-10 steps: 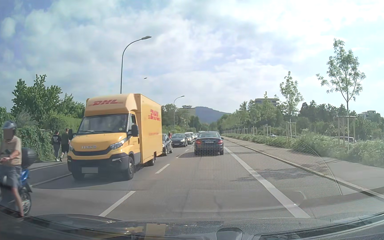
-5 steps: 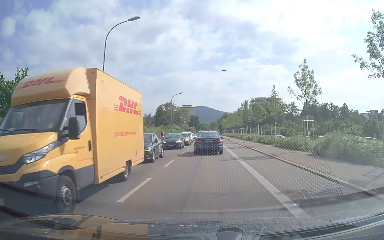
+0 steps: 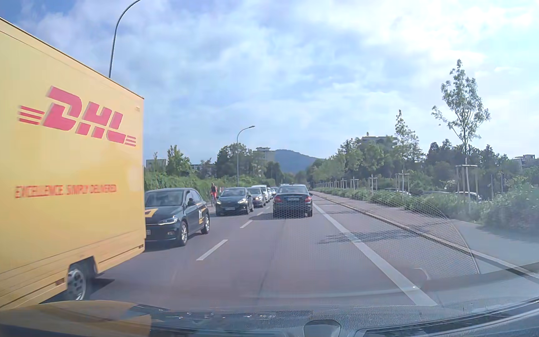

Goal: Follow the waypoints while adhering to traffic rules and regulations

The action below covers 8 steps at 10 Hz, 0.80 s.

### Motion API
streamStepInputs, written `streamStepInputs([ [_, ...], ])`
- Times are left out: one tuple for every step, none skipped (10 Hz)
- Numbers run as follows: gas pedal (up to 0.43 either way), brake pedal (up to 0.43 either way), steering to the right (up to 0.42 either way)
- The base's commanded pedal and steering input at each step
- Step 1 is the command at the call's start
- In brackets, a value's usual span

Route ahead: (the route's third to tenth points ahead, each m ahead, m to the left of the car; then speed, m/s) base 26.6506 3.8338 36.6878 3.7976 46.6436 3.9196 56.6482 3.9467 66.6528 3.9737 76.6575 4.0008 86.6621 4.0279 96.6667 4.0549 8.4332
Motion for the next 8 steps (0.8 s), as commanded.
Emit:
streamStepInputs([
  [0.138,0.0,-0.004],
  [0.138,0.0,-0.003],
  [0.138,0.0,-0.002],
  [0.138,0.0,-0.002],
  [0.138,0.0,-0.001],
  [0.15,0.0,-0.001],
  [0.169,0.0,-0.001],
  [0.177,0.0,-0.001],
])
